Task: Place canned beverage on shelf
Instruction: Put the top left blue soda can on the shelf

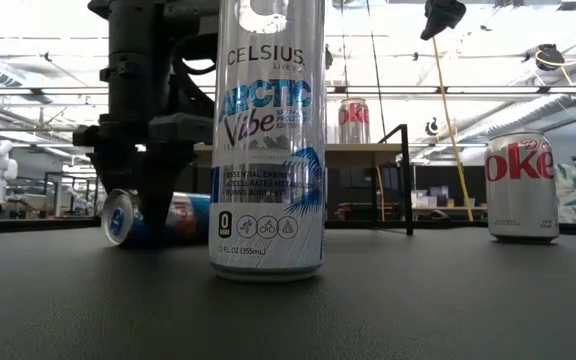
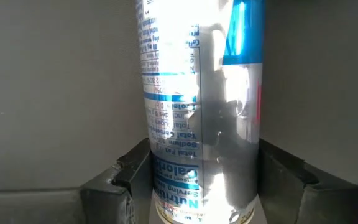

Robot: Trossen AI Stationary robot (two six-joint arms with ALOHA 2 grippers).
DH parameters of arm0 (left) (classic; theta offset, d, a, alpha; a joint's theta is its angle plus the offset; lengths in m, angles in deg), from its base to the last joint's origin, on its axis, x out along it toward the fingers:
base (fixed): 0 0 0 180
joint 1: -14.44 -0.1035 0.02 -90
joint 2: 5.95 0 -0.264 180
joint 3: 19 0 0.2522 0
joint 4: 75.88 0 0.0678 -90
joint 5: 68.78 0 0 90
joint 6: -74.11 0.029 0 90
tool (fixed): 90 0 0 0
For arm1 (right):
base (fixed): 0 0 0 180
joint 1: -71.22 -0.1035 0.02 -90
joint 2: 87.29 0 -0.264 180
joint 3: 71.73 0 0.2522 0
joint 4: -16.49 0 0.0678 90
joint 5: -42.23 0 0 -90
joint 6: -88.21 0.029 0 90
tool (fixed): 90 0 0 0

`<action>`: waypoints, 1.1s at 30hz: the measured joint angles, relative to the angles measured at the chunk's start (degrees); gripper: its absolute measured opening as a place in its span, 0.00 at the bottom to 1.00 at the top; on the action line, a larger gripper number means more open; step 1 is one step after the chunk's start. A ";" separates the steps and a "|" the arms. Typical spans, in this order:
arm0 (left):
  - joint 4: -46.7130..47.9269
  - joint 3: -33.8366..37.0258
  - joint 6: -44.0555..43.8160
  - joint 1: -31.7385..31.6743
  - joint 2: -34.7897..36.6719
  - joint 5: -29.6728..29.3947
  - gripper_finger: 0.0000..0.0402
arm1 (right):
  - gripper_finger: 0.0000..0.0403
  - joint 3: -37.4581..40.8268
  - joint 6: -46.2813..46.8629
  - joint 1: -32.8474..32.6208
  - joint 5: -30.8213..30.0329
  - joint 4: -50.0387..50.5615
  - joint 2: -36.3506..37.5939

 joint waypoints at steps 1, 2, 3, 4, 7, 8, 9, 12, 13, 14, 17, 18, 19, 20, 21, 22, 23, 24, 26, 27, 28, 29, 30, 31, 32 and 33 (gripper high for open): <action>0.26 0.00 0.61 0.10 0.00 0.01 0.52 | 0.70 0.00 0.01 0.01 -0.02 -0.23 0.00; 0.89 -0.09 0.88 0.20 0.00 0.02 0.53 | 0.70 0.00 0.01 0.02 0.00 -0.33 0.00; 1.96 -0.19 0.94 0.24 0.00 0.03 0.53 | 0.70 0.00 0.01 0.00 0.00 -0.29 0.00; 3.12 -0.28 0.94 0.27 0.00 0.12 0.53 | 0.70 0.00 0.01 0.00 0.00 -0.29 0.00; 6.15 -0.83 1.52 0.27 0.00 0.24 0.53 | 0.70 0.00 0.01 0.02 -0.01 -0.31 0.00; 6.82 -1.08 1.86 0.27 0.00 0.28 0.53 | 0.70 0.00 0.01 0.02 0.00 -0.39 0.00; 7.53 -1.35 2.00 0.27 0.00 0.57 0.53 | 0.70 0.00 0.01 0.02 -0.01 -0.58 0.00; 7.82 -1.55 3.75 0.16 0.00 3.17 0.53 | 0.70 0.00 0.01 0.00 0.00 -0.98 0.00; 7.74 -1.55 4.30 0.12 0.00 4.04 0.53 | 0.70 0.00 0.01 0.00 -0.02 -1.15 0.00; 7.60 -1.55 4.72 0.12 0.00 4.90 0.53 | 0.70 0.00 0.01 0.01 -0.02 -1.17 0.00; 6.74 -1.00 4.83 0.16 0.00 5.81 0.53 | 0.70 0.00 0.01 0.02 -0.01 -1.16 0.00; 6.67 -0.86 4.83 0.09 0.00 5.91 0.53 | 0.70 0.00 0.01 0.01 -0.01 -1.16 0.00; 6.58 -0.72 4.85 0.00 0.01 6.07 0.53 | 0.70 0.00 0.01 0.01 -0.01 -1.16 0.00; 6.53 -0.56 4.87 -0.17 0.02 6.29 0.53 | 0.70 0.00 0.01 0.02 0.00 -1.16 0.00; 6.50 -0.35 4.91 -0.34 0.02 6.47 0.53 | 0.70 0.00 0.01 0.00 -0.02 -1.14 0.00; 6.53 -0.20 4.94 -0.54 0.02 6.50 0.53 | 0.70 0.00 0.01 0.00 -0.02 -1.14 0.00; 6.56 -0.03 4.95 -0.78 0.02 6.59 0.53 | 0.70 0.00 0.01 0.02 -0.02 -1.14 0.00; 6.53 0.11 4.97 -1.04 0.02 6.69 0.53 | 0.70 0.00 0.01 0.00 -0.02 -1.14 0.00; 6.67 0.58 5.07 -1.60 0.09 6.67 0.53 | 0.70 0.00 -0.06 0.02 -0.02 -1.13 0.00; 6.79 0.79 5.05 -1.82 0.13 6.67 0.53 | 0.70 0.00 -0.29 0.01 -0.02 -1.13 0.00; 6.71 1.01 5.03 -2.04 0.19 6.81 0.53 | 0.70 0.00 -0.54 0.01 -0.02 -1.12 0.00; 6.47 1.24 5.05 -2.19 0.26 7.03 0.53 | 0.70 0.00 -0.76 0.02 -0.02 -1.12 0.00; 6.24 1.35 5.29 -2.30 0.26 7.23 0.53 | 0.70 0.00 -0.86 0.02 -0.02 -1.12 0.00; 6.06 1.36 5.41 -2.35 0.26 7.32 0.53 | 0.70 0.00 -0.88 0.01 -0.02 -1.12 0.00; 5.87 1.39 5.42 -2.35 0.26 7.32 0.53 | 0.70 0.00 -0.88 0.01 -0.02 -1.12 -0.01; 5.68 1.43 5.42 -2.35 0.26 7.31 0.53 | 0.70 0.00 -0.91 0.02 -0.02 -1.12 0.00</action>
